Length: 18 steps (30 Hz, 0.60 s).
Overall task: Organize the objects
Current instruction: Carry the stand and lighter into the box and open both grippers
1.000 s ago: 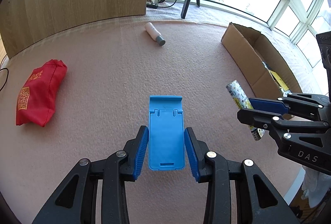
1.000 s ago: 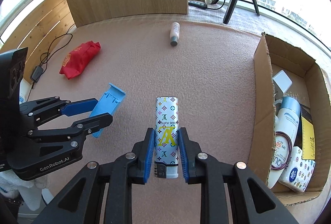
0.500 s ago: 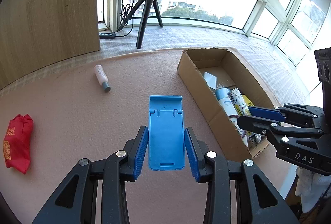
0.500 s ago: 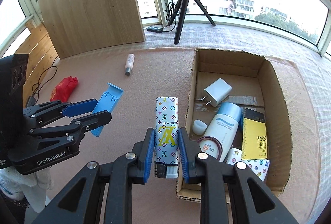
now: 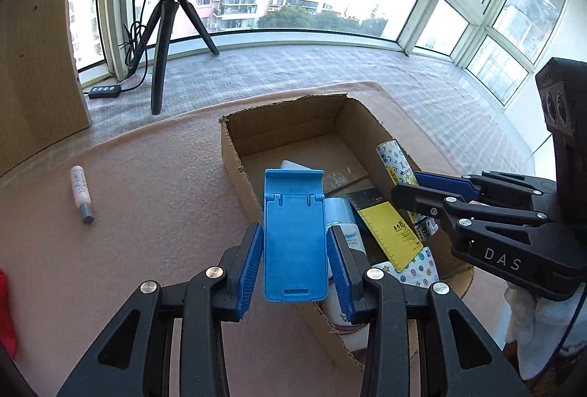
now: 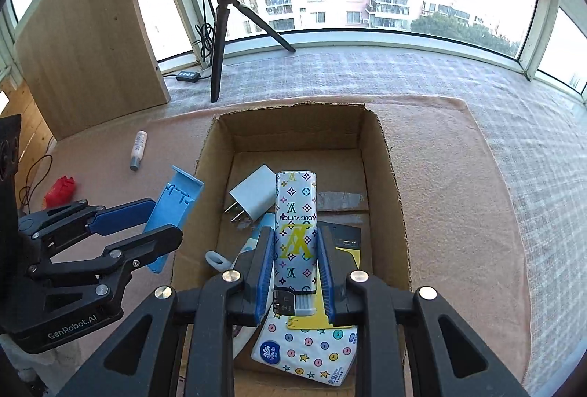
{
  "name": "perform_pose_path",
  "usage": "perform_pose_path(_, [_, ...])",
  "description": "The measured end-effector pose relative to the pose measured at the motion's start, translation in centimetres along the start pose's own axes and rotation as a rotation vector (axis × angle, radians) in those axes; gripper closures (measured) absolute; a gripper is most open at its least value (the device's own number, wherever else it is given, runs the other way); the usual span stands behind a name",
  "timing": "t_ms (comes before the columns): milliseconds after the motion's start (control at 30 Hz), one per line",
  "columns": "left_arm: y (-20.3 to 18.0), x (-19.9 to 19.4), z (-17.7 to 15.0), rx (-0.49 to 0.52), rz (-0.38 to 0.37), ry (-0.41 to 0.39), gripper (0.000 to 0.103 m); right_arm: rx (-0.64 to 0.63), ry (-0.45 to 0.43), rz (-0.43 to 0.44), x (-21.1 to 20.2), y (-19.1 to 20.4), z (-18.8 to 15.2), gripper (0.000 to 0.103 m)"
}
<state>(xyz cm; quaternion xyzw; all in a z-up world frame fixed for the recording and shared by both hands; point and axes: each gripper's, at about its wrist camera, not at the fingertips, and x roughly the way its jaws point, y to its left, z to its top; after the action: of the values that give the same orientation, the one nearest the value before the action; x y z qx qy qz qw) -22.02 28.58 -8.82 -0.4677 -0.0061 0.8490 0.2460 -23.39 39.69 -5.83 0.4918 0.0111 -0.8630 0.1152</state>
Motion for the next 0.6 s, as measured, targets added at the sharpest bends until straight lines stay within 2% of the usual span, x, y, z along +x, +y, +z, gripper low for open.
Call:
perform_pose_path(133, [-1.2, 1.3, 0.7, 0.018, -0.009, 0.011, 0.064, -0.003, 0.006, -0.005, 0.7, -0.7, 0.2, 0.082])
perform_pose_path(167, [-1.4, 1.5, 0.8, 0.022, -0.016, 0.017, 0.063, -0.001, 0.005, -0.009, 0.7, -0.9, 0.2, 0.079])
perform_pose_path(233, [-1.6, 1.7, 0.9, 0.025, -0.014, 0.019, 0.047, 0.008, 0.004, -0.011, 0.7, -1.1, 0.3, 0.068])
perform_pose_path(300, [-1.5, 1.4, 0.8, 0.027, -0.007, 0.014, 0.046, 0.012, -0.001, -0.011, 0.5, -1.3, 0.3, 0.062])
perform_pose_path(433, [-0.7, 0.8, 0.3, 0.017, 0.001, 0.016, 0.046, 0.025, -0.005, -0.009, 0.4, -1.5, 0.4, 0.062])
perform_pose_path(600, [0.9, -0.3, -1.2, -0.004, 0.0, 0.021, 0.046, 0.049, 0.003, 0.04, 0.5, -1.0, 0.2, 0.061])
